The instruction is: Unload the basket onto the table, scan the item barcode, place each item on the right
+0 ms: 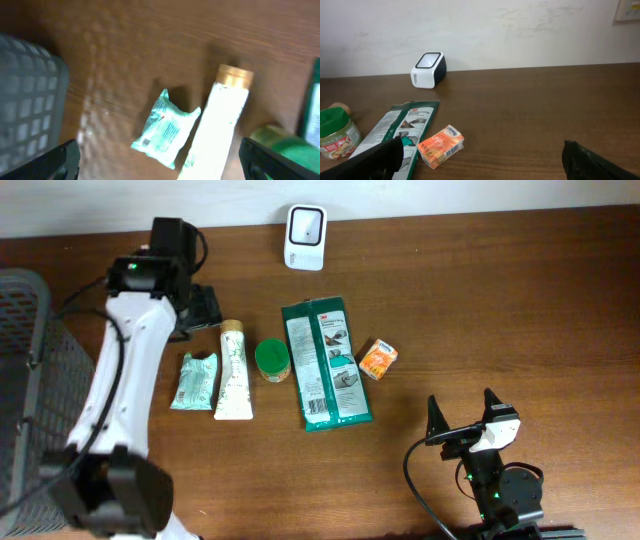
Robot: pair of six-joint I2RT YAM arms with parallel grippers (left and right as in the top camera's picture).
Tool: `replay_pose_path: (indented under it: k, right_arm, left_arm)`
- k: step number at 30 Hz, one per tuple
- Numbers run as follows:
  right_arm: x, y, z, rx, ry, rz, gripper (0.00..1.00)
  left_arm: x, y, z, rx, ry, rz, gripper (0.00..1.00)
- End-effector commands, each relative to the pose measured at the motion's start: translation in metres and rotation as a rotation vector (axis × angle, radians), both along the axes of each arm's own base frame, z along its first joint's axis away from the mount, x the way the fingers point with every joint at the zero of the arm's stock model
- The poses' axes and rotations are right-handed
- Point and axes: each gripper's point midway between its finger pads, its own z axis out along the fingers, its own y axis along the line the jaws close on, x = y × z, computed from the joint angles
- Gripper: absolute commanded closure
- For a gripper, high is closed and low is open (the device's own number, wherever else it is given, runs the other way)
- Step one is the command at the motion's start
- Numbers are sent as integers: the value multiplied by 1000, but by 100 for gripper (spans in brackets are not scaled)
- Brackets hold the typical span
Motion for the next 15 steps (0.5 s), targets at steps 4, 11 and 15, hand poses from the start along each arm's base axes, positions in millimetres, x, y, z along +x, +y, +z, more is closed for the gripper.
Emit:
replay_pose_path:
  k: [4, 11, 15]
  right_arm:
    - [0, 1, -3, -5, 6, 3, 2]
    - [0, 1, -3, -5, 6, 3, 2]
    - [0, 1, -3, -5, 6, 3, 2]
  left_arm:
    - [-26, 24, 82, 3, -187, -27, 4]
    - [-73, 116, 74, -14, -102, 272, 2]
    - [-77, 138, 73, 37, -68, 210, 1]
